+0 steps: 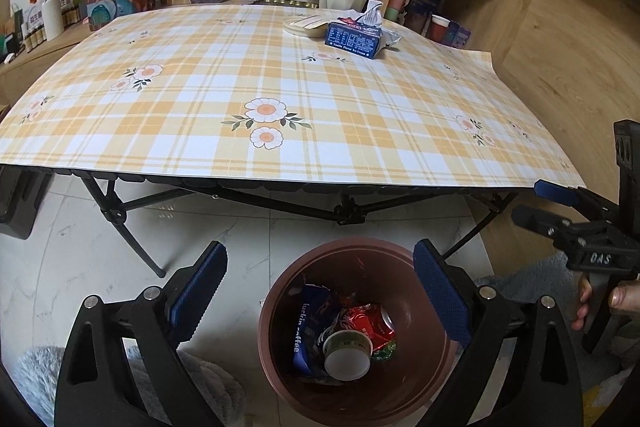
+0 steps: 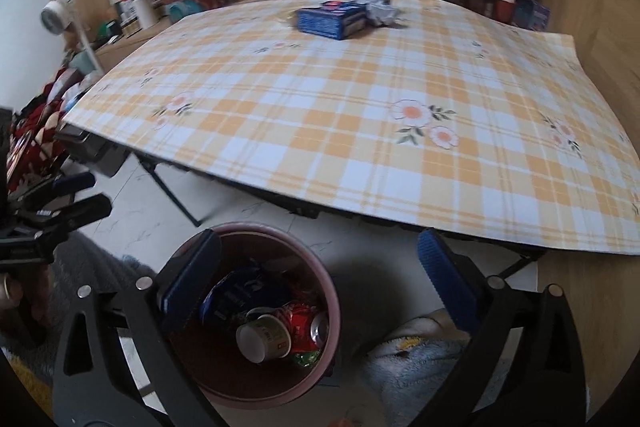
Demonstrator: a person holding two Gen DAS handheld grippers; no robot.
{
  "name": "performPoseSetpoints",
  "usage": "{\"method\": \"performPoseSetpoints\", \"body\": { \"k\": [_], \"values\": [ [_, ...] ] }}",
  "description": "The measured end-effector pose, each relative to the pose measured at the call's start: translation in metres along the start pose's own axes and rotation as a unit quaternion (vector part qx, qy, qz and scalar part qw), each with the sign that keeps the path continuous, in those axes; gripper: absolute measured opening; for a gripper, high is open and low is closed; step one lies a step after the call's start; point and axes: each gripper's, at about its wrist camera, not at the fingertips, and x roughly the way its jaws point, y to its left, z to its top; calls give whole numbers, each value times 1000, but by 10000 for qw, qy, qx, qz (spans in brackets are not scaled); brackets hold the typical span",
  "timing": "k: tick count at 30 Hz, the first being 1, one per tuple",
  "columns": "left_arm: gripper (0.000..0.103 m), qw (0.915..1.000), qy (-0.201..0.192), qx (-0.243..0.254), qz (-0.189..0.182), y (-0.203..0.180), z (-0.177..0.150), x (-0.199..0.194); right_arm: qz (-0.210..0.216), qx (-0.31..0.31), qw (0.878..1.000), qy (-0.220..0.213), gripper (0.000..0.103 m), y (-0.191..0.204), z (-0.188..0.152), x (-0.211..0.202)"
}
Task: Collect trash
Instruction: 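Grasp the white printed paper card with the left gripper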
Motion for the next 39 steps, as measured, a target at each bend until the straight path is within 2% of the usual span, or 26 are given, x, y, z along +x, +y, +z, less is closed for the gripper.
{"method": "performPoseSetpoints", "body": {
  "k": [6,9,13,18,22,28,31,35,39],
  "values": [
    [92,10000,-26,-2,5,5,16,4,-311,154,9993,-166,97,-13,13,3],
    [92,10000,-37,-3,-9,7,34,8,-411,244,9986,-242,97,-21,24,5],
    [92,9999,-77,-1,-102,7,70,16,-389,408,9980,-282,97,-35,41,12],
    [92,9992,-47,-197,-338,6,131,43,-410,488,9975,-317,97,-50,65,26],
    [92,9981,-35,-363,-496,5,185,79,-348,656,9967,-315,97,-64,88,42],
    [92,9955,213,-640,-661,2,260,150,-267,710,9963,-396,97,-77,120,62],
    [89,9957,249,-699,-556,1,291,185,-229,654,9968,-401,97,-79,133,70],
    [83,9928,374,-1026,-500,11,315,227,-211,534,9975,-408,97,-82,144,77],
    [80,9917,565,-1107,-330,16,324,256,-187,484,9978,-407,97,-86,153,84]
  ]
}}
